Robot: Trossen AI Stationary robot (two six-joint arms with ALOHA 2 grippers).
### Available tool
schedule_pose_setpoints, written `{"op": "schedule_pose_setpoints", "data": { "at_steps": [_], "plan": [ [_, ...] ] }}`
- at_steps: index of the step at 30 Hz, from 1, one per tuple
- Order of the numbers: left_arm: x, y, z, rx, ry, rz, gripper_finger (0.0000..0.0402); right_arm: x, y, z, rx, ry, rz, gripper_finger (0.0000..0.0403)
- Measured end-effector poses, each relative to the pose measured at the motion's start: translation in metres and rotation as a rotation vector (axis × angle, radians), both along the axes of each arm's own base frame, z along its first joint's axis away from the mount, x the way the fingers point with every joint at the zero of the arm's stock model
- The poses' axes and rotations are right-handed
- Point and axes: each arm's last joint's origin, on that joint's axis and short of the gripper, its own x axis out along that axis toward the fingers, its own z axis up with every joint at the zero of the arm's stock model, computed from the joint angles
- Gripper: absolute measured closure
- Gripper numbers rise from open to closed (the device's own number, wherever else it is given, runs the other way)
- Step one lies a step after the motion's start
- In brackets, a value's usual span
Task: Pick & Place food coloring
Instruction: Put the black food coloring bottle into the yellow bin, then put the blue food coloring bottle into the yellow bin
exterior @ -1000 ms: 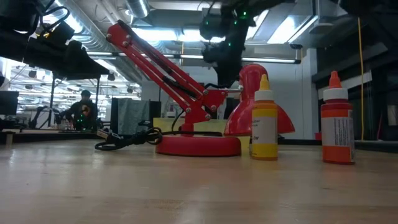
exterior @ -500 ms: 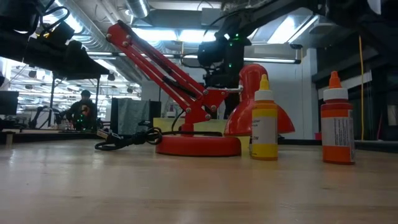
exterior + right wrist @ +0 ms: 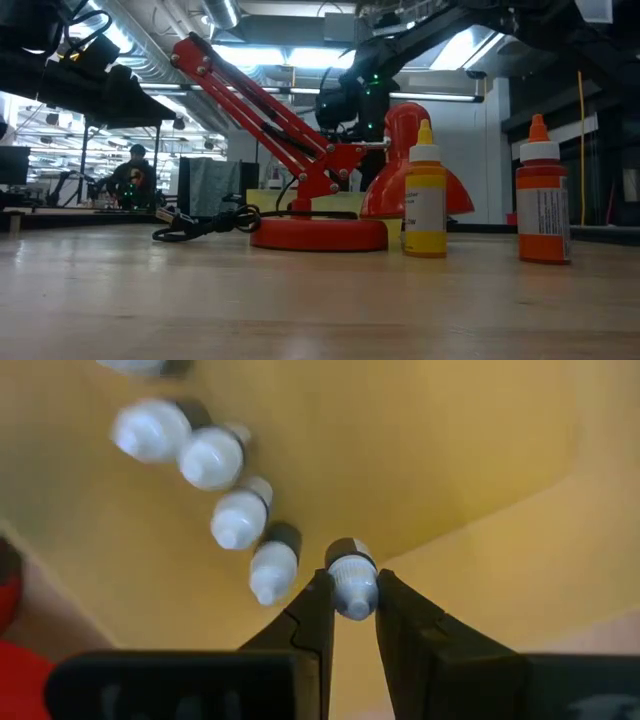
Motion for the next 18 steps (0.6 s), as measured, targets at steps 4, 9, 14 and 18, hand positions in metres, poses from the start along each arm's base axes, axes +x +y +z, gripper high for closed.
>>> {"op": "schedule_pose_setpoints", "data": {
  "at_steps": [4,9,14,18],
  "plan": [
    [0.0,0.0,0.0,0.0,0.0,0.0,0.0083,-0.004,0.002,-0.012,0.017,0.032,-0.003,0.0341],
    [0.0,0.0,0.0,0.0,0.0,0.0,0.0083,-0.004,0.002,-0.014,0.012,0.023,0.004,0.0335],
    [0.0,0.0,0.0,0.0,0.0,0.0,0.0083,-0.004,0.002,-0.012,0.012,0.02,0.006,0.0308],
    [0.0,0.0,0.0,0.0,0.0,0.0,0.0083,-0.006,0.003,-0.01,0.016,0.03,0.008,0.0289]
  ]
}}
